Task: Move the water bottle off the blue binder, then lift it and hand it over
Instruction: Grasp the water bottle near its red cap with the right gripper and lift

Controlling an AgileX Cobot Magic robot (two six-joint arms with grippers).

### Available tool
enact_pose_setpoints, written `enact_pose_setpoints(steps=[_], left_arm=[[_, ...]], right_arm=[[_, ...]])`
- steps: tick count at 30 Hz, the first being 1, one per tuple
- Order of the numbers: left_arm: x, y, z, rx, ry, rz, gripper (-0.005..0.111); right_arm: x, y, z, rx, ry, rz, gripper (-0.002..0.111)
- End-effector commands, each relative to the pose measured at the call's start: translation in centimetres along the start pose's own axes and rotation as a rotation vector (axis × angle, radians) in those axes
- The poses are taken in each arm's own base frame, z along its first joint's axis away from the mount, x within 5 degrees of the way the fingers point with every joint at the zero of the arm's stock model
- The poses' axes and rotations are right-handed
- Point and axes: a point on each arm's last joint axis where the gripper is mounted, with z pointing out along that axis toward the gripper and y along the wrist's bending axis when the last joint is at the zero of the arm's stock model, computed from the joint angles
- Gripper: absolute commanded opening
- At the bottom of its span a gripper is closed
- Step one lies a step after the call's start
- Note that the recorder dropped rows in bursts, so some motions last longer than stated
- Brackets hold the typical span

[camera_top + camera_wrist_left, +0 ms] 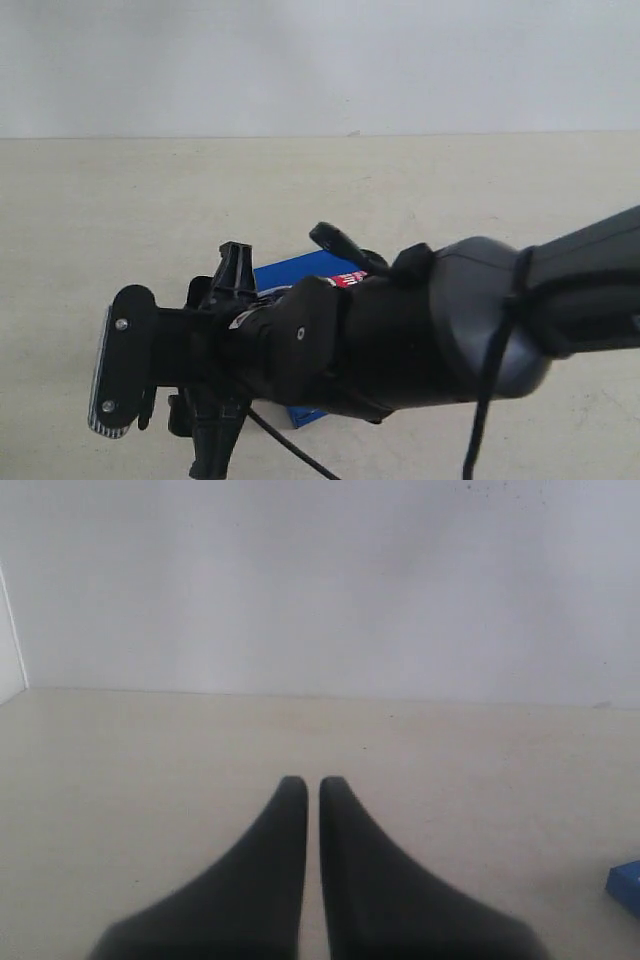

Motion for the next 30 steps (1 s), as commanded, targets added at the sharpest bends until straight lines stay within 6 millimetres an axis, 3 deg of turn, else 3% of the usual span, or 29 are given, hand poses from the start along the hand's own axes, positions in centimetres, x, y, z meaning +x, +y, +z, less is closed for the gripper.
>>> enact_pose_setpoints(steps=[1,8,17,23,30], left_arm=[[-0.1,0.0,0.0,0.002,-0.01,-0.004,0.004],[-0.1,0.0,0.0,0.002,-0.01,-0.004,0.004],[-0.1,0.0,0.0,0.002,-0.01,-0.004,0.004],[-0.1,0.0,0.0,0.002,-0.01,-0.004,0.004],[-0.1,0.0,0.0,0.002,-0.01,-0.004,0.004]], right_arm=[[0.5,-0.3,2.0,0.078,0.045,-0.079,0.066],[2.2,-0.7,3.2,0.184,0.188,-0.09,0.063],[2.7,-0.9,3.1,0.205,0.253,-0.098,0.001],[3.4,-2.4,2.4,0.417,0.305,0.103,0.0],[3.4,-6.4,-0.7,0.75,0.228,0.336,0.0]])
